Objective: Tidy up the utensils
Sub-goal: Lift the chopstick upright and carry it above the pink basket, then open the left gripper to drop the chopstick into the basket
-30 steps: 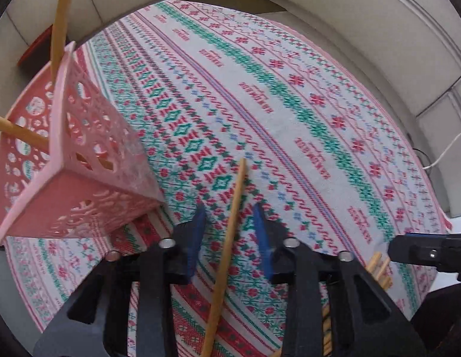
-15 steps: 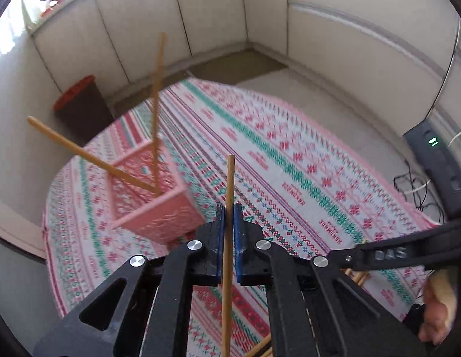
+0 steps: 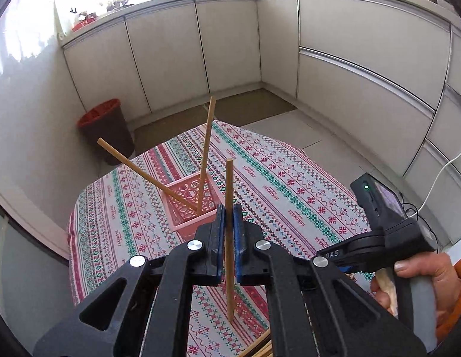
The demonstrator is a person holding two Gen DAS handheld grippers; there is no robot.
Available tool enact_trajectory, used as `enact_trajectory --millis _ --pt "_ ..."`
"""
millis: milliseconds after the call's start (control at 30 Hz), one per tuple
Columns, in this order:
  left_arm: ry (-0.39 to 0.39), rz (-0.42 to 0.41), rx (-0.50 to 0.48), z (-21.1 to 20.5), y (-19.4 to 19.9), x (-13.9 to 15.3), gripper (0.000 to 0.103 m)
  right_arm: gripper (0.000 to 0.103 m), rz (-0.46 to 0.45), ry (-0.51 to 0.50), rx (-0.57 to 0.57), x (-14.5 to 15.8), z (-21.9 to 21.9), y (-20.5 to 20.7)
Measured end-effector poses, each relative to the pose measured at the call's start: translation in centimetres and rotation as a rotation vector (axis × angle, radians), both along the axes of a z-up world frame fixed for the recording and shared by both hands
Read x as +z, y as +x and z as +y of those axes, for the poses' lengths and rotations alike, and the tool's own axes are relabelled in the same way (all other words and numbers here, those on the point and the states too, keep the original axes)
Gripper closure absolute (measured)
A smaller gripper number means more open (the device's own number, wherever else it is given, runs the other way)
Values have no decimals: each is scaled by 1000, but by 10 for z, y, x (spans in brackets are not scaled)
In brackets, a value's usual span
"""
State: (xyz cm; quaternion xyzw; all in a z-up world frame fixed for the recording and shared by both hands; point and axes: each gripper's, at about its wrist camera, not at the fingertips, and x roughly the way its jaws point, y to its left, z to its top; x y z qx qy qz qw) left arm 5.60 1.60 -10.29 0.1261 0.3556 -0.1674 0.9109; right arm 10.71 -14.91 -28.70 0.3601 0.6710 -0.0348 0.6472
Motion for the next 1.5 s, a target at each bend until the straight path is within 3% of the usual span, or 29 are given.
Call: enact_trajectory --millis 100,233,500,833,1333,1500 --pt "-9 -15 0 3 -5 6 98 75 5 -101 42 4 20 9" --pt "-17 -30 5 9 -10 13 98 88 -12 -215 50 7 36 12" --pt "-47 -38 26 21 -10 21 98 93 -111 -126 -2 17 19 8" --pt "-131 -59 6 34 -23 44 98 96 -441 -170 48 119 -18 -25" --pt "-278 -220 53 41 -29 111 98 98 -963 -325 16 299 -38 -73" --pt "-335 -278 114 46 -19 129 98 98 -1032 -265 -26 329 -48 -64"
